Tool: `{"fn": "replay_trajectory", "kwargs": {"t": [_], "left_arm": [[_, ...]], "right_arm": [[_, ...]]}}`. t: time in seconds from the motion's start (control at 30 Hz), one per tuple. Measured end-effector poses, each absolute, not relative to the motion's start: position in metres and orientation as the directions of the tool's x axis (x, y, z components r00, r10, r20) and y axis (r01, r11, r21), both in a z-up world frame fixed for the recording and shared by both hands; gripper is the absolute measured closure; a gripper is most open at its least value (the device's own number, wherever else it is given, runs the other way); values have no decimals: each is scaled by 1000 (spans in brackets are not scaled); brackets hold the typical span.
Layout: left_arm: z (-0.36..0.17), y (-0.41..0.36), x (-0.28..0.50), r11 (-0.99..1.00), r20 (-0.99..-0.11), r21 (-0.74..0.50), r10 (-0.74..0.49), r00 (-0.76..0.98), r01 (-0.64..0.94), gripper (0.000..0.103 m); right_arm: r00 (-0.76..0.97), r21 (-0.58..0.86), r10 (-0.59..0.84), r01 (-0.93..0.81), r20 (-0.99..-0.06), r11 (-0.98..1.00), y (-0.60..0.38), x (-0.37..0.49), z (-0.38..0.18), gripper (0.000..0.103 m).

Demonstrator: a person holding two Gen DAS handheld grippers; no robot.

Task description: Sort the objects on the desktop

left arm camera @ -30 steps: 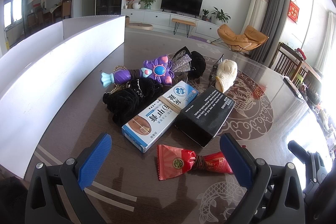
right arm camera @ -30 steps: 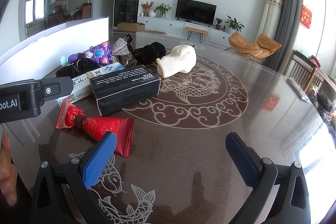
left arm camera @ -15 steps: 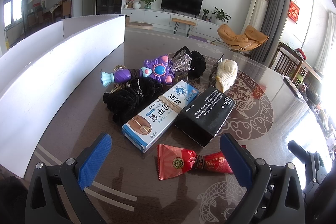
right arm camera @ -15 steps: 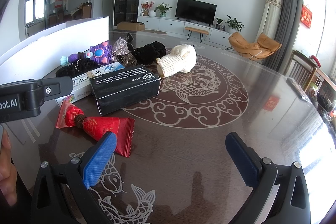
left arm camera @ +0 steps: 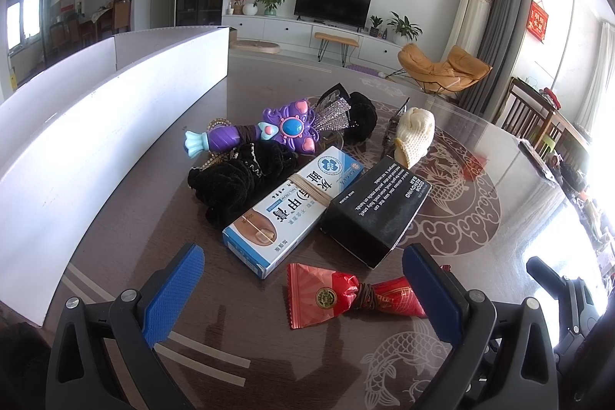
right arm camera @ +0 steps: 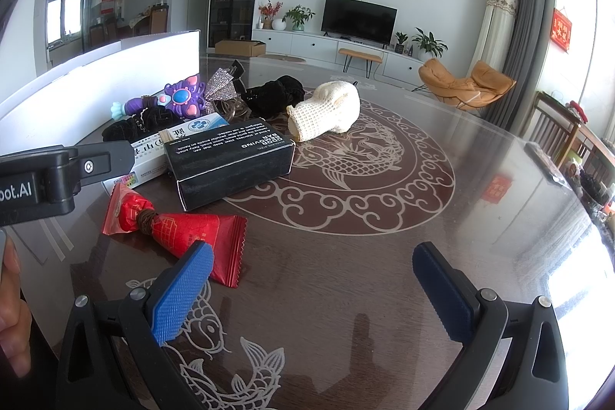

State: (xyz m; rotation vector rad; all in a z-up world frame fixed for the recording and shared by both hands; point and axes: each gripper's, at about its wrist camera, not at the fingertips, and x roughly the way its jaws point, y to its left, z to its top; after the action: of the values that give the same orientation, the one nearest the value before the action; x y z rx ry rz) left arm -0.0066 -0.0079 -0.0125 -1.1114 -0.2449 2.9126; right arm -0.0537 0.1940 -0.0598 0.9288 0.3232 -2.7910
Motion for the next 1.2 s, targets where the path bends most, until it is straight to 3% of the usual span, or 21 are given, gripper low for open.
{"fn": "replay_trajectory", "kwargs": {"t": [1.2], "left_arm": [[-16, -6, -4, -987, -664, -151, 66, -744, 47, 0]], "right_arm": [[-787, -148, -103, 239, -608, -960, 194, -54, -60, 0]]}}
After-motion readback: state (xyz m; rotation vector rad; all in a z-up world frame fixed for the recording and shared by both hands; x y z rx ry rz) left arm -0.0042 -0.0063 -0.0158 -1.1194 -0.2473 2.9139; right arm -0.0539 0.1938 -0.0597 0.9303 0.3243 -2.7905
